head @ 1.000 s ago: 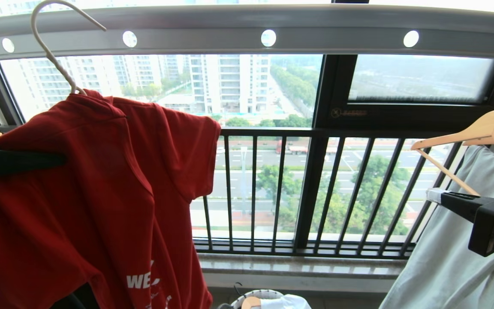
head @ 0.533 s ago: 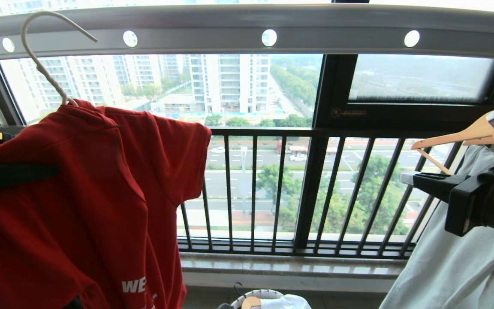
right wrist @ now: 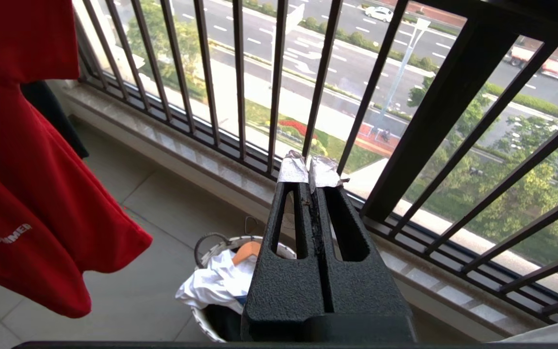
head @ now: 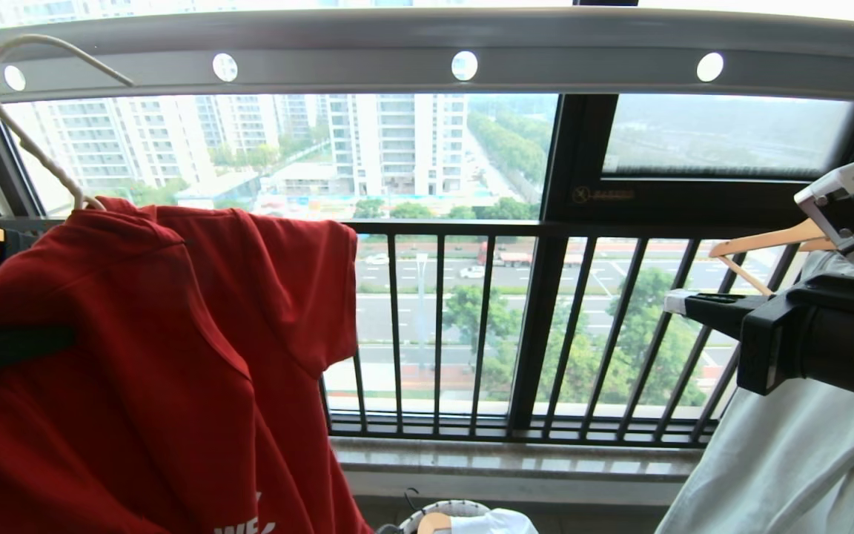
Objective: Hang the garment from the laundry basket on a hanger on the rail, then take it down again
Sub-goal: Hang the clothes rack on the clothesline
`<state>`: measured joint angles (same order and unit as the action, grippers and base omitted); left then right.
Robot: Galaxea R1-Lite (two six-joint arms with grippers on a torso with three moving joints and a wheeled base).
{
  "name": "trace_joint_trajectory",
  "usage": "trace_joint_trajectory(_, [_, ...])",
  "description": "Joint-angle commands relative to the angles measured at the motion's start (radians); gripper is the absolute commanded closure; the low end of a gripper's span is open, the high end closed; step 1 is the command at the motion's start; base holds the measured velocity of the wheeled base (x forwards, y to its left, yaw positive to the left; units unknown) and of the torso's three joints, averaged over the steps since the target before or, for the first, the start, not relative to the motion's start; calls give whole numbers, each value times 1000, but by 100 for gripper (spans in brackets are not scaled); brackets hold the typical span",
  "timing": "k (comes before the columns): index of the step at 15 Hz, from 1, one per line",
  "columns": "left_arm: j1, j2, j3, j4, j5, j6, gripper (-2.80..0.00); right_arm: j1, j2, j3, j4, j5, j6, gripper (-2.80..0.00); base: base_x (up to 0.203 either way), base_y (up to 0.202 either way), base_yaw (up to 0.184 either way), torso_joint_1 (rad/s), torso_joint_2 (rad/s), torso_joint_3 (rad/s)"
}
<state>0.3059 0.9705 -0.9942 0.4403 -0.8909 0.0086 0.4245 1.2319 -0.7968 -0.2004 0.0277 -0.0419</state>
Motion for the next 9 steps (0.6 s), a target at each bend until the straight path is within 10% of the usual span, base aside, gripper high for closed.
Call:
trace_joint_trajectory(1, [39,-67,119,-84,5,-14,0,7,9,-7,-2,4,-1,0,0,0,0,0,0,0])
trace_joint_trajectory(5, [53,-80,189,-377,7,-209,0,6,21,-14,-2,11,0,0,0,0,0,0,0,0])
trace_joint_trajectory(9, [19,-44,169,-413,2,-225,0,5,21,-16,-1,9,2,0,0,0,0,0,0,0])
